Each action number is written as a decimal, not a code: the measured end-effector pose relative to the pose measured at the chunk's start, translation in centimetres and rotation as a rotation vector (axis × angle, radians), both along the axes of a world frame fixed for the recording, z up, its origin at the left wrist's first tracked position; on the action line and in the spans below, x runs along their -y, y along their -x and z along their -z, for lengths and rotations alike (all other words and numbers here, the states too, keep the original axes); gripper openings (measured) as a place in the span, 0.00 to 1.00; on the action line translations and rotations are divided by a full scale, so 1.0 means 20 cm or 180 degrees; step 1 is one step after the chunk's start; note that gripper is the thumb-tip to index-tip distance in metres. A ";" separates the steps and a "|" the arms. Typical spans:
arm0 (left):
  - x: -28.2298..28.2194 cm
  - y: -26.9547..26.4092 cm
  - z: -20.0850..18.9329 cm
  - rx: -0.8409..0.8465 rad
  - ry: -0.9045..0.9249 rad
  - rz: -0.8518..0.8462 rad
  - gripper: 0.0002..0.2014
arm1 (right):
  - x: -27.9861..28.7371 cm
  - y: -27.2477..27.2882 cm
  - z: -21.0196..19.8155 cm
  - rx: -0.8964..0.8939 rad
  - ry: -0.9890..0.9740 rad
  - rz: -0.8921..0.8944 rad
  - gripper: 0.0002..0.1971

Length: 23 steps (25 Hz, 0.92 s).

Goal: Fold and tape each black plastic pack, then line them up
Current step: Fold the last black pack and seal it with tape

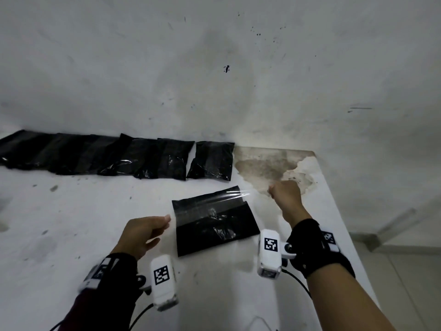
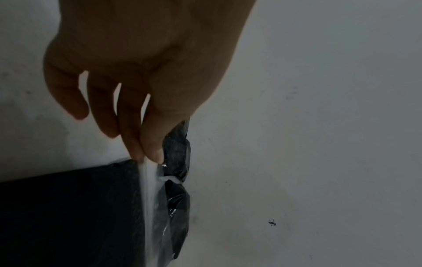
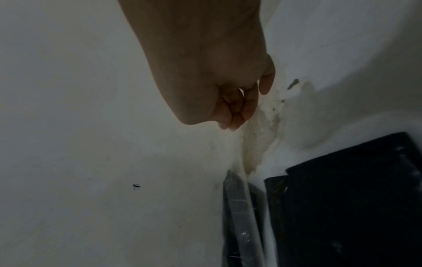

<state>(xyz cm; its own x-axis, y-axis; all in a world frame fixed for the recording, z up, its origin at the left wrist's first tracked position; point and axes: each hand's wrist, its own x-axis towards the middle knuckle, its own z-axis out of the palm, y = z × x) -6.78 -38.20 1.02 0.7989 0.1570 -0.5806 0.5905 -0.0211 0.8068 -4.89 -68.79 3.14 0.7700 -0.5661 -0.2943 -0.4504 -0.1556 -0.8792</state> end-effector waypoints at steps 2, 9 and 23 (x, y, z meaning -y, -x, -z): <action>0.02 -0.03 0.05 0.0067 -0.0206 -0.0267 0.03 | -0.01 -0.02 0.07 -0.0233 0.0138 -0.0118 0.17; 0.07 -0.06 0.15 0.0499 -0.1365 -0.0103 0.10 | -0.03 -0.11 0.31 -0.0938 0.0854 0.0203 0.13; 0.15 -0.07 0.28 0.0530 -0.2878 0.0162 0.13 | -0.15 0.00 0.42 -0.0724 0.1747 -0.0178 0.05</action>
<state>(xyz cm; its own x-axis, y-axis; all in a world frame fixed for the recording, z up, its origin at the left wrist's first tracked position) -5.31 -41.17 -4.58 0.8795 0.4576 -0.1308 0.4493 -0.7079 0.5450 -4.80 -65.85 -5.33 0.7550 -0.6425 -0.1311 -0.5959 -0.5889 -0.5460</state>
